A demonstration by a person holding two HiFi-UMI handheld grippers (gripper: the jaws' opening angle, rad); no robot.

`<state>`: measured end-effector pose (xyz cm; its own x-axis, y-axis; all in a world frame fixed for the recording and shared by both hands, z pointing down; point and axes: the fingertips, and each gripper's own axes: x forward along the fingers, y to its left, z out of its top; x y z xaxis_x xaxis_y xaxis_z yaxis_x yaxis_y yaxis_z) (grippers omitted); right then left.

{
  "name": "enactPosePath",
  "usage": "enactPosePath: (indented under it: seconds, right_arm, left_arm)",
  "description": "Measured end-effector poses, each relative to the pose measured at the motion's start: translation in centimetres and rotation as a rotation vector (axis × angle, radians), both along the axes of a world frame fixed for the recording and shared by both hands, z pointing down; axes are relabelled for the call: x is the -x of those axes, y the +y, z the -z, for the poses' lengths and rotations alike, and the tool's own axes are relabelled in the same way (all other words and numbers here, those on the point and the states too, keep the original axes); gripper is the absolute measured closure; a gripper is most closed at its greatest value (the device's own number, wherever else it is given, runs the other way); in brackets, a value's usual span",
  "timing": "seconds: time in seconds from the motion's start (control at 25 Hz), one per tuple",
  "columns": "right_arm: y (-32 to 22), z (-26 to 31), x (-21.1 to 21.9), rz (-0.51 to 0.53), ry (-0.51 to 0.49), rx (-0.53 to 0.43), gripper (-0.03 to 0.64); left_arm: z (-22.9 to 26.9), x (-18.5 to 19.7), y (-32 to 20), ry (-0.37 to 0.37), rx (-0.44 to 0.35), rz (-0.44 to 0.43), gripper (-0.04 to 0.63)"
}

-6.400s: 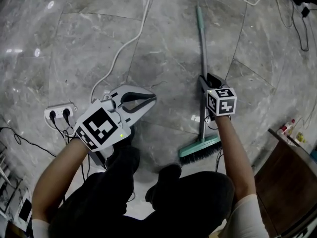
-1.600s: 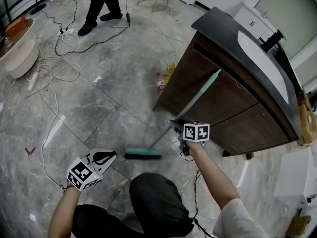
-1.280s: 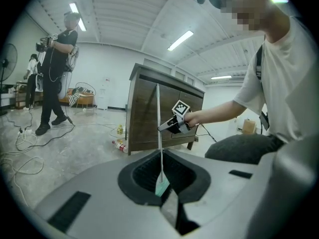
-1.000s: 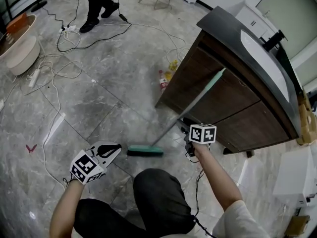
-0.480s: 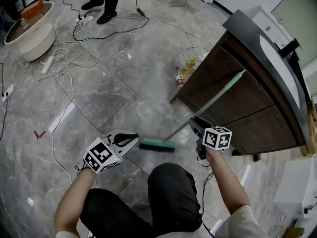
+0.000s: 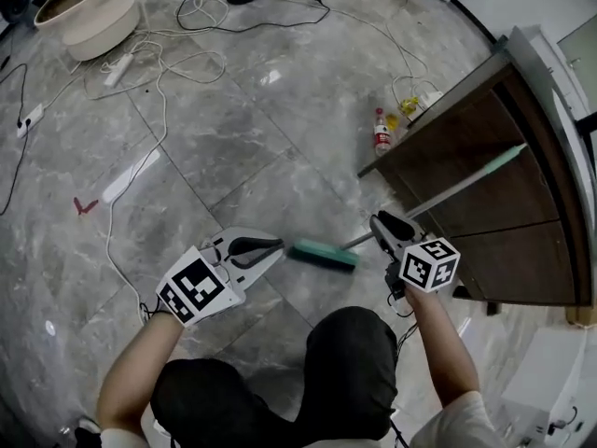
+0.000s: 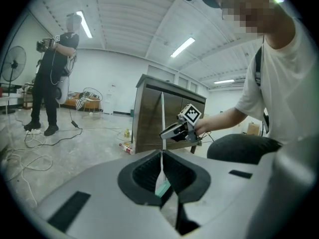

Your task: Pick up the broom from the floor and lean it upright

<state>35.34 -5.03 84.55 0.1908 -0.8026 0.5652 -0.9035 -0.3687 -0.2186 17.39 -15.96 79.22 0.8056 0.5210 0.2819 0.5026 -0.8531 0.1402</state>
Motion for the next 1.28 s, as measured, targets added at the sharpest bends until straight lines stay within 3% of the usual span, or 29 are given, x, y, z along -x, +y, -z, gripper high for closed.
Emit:
enactPosePath:
  seconds: [0.28, 0.48, 0.72, 1.08, 1.28]
  right_arm:
    - [-2.6, -0.5, 2.9, 0.113, 0.019, 0.023, 0.540]
    - [-2.4, 3.3, 5.4, 0.161, -0.008, 0.044, 0.541]
    - [0.4, 10.3, 8.1, 0.177, -0.076, 0.058, 0.541]
    - [6.8, 27.3, 10.4, 0.178, -0.087, 0.067, 0.549]
    - [10.9, 37.0, 10.2, 0.206, -0.071, 0.071, 0.549]
  left_arm:
    - [-3.0, 2.4, -0.5, -0.071, -0.024, 0.042, 0.583]
    - [0.4, 4.3, 0.5, -0.111, -0.026, 0.087, 0.583]
    - [7.9, 6.5, 3.8, -0.157, 0.062, 0.186, 0.583]
    - [24.3, 9.3, 9.7, -0.198, 0.122, 0.307, 0.583]
    - [32.6, 9.6, 12.9, -0.230, 0.087, 0.341, 0.583]
